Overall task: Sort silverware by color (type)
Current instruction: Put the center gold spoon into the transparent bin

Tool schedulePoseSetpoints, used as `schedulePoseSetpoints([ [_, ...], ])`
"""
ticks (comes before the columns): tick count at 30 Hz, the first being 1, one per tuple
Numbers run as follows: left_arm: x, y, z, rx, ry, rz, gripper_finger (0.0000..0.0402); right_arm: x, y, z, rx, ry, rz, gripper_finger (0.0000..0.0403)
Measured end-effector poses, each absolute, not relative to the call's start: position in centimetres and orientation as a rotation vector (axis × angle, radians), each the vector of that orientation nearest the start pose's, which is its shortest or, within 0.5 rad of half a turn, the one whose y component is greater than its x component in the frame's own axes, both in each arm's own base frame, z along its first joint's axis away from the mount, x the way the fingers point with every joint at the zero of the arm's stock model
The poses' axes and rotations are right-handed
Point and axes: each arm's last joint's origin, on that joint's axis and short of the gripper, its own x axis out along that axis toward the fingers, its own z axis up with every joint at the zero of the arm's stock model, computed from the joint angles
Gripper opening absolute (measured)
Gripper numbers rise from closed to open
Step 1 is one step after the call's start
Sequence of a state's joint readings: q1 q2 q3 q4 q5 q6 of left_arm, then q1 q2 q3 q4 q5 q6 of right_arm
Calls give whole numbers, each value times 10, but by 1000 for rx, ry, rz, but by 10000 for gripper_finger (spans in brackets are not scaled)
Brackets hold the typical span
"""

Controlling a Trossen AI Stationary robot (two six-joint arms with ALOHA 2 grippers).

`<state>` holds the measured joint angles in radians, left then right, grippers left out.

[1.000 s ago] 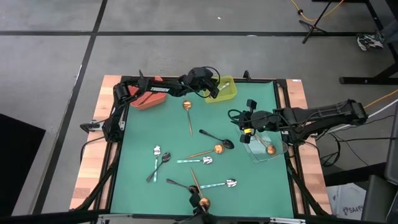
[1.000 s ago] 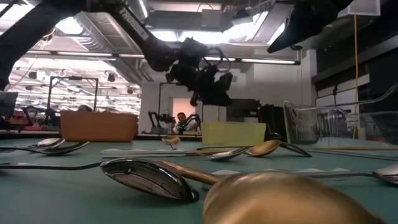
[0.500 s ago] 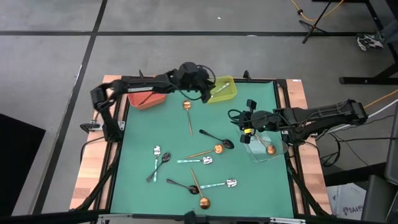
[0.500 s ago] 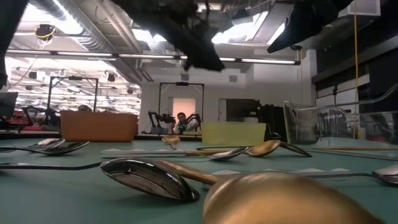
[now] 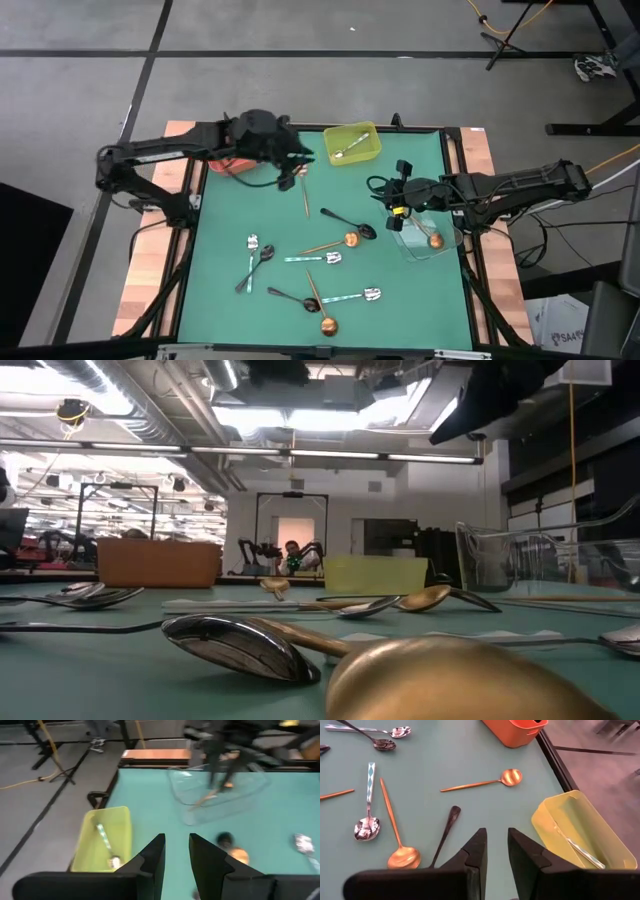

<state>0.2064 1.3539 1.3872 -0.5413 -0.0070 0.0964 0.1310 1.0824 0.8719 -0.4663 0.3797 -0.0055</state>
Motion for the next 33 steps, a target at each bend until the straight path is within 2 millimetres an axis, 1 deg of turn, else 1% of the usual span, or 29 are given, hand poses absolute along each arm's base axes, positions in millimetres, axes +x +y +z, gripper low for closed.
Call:
schedulePoseSetpoints([
  [3,272,41,391,17,509,139,80,222,19,285,-168,657,-216,67],
  [6,267,22,395,-11,501,105,80,222,21,285,-144,660,-147,67],
  [10,266,-5,394,4,512,49,80,228,25,286,-74,619,-56,67],
  [13,266,-22,388,32,528,30,80,240,28,285,-20,567,-13,67],
  [18,264,-44,369,58,579,17,80,263,33,272,-4,551,37,67],
  [24,262,-59,333,58,659,20,80,288,37,240,-6,622,54,67],
  [30,264,-72,292,41,618,-20,80,302,39,212,-11,717,82,67],
  [33,263,-75,269,36,584,-35,80,306,41,203,1,744,122,67],
])
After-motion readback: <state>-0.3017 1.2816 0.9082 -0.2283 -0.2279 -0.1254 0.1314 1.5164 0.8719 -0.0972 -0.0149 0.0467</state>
